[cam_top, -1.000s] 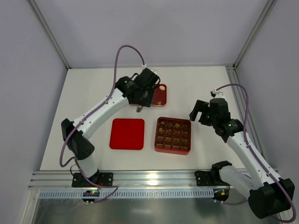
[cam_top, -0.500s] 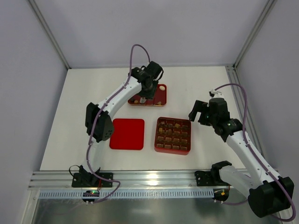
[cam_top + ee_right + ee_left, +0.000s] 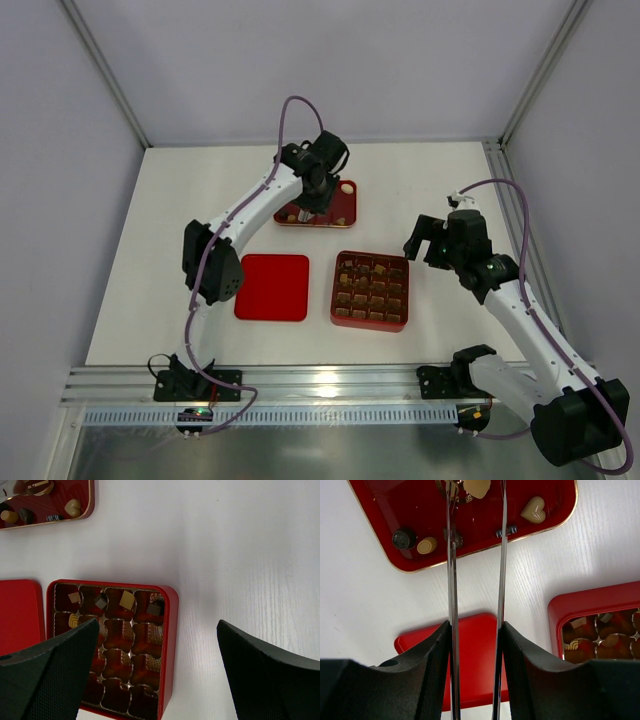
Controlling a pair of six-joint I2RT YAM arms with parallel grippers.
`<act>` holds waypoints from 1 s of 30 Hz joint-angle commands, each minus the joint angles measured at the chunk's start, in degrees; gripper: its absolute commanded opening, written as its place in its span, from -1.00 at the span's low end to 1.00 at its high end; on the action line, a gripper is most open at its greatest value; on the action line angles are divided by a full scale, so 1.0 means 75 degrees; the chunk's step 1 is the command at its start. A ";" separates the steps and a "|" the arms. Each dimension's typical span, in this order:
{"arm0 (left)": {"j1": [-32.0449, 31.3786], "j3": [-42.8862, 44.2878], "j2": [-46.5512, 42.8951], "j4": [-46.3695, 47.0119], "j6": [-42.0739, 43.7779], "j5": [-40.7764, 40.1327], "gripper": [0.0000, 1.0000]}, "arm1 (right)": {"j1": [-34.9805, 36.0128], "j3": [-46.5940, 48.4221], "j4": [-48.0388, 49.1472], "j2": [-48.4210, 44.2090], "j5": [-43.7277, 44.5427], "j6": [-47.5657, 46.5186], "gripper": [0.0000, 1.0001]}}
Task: Pack the chocolate
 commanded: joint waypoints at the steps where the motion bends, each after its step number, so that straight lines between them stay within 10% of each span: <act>1: 0.0098 0.0185 0.0050 -0.0089 0.0289 0.0127 -0.13 | -0.0023 0.0161 0.0236 -0.0121 -0.0035 -0.0017 1.00; 30: 0.0238 0.0103 0.0343 -0.0194 0.1075 0.0362 -0.21 | -0.0023 0.0161 0.0200 -0.0145 0.0001 0.0007 1.00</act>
